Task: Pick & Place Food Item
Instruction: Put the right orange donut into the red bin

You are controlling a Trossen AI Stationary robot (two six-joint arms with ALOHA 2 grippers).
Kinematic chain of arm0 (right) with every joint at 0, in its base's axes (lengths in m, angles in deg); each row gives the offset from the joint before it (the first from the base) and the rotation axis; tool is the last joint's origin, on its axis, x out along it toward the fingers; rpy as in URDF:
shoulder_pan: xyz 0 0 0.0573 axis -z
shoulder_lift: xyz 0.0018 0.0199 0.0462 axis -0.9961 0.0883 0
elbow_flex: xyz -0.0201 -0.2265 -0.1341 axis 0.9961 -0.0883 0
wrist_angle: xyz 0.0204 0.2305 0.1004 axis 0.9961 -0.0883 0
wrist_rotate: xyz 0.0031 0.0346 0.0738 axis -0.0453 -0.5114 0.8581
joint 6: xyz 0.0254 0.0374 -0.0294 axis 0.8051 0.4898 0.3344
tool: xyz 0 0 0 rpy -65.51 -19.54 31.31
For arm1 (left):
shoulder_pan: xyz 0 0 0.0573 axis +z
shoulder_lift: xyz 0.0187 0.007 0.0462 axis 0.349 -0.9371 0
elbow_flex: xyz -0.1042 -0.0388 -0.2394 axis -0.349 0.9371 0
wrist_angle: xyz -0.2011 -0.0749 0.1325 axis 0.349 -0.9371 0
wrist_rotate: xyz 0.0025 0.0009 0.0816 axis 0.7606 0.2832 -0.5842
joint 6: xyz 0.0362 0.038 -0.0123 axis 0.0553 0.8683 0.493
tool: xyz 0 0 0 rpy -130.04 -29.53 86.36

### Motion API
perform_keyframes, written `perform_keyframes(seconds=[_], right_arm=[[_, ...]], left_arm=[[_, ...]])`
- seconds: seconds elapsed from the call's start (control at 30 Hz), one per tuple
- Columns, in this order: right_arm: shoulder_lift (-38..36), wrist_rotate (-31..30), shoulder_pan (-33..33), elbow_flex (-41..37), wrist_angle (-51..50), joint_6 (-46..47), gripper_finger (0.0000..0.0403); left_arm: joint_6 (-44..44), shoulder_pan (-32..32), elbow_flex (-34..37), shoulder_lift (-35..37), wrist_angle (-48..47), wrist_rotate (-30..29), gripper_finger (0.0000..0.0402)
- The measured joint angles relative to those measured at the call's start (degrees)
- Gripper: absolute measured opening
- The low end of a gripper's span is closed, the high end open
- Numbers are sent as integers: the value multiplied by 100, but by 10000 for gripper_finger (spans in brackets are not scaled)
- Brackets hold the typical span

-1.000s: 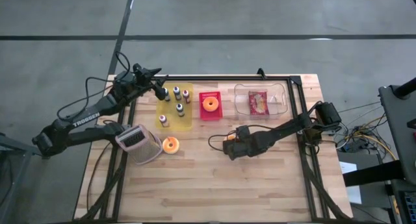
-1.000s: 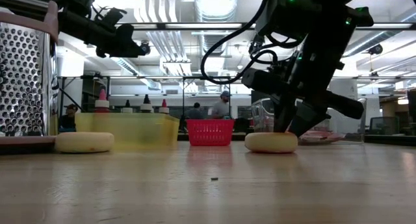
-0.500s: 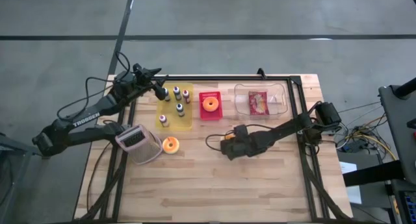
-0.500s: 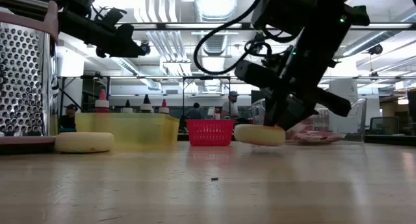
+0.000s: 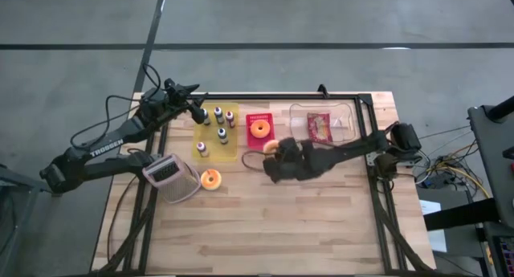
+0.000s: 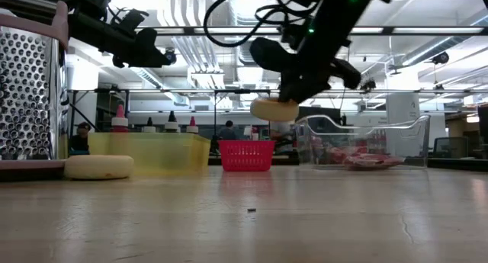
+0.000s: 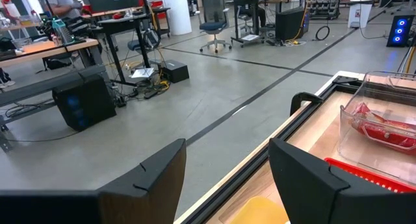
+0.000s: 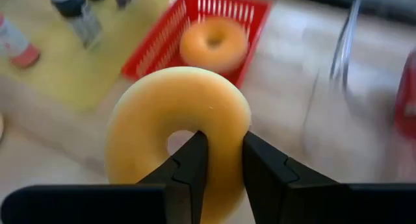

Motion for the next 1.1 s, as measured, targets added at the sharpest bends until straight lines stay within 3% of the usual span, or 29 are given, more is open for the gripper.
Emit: perform_keyframes(seconds=[0.2, 0.53, 0.7, 0.9, 1.1], right_arm=[[31, 48, 684, 425, 107, -1280, 75], [68, 1301, 1681, 543, 993, -2457, 88], [91, 1838, 1938, 336, 1527, -2628, 93], [239, 1980, 1967, 169, 2157, -2595, 93], [433, 2054, 1965, 136, 2034, -2581, 93]], left_arm=[[2, 0, 0, -2, 0, 2, 223], [0, 2, 0, -2, 2, 2, 223], [0, 2, 0, -1, 2, 1, 223], [0, 2, 0, 0, 2, 0, 223], [0, 2, 0, -2, 2, 0, 223]])
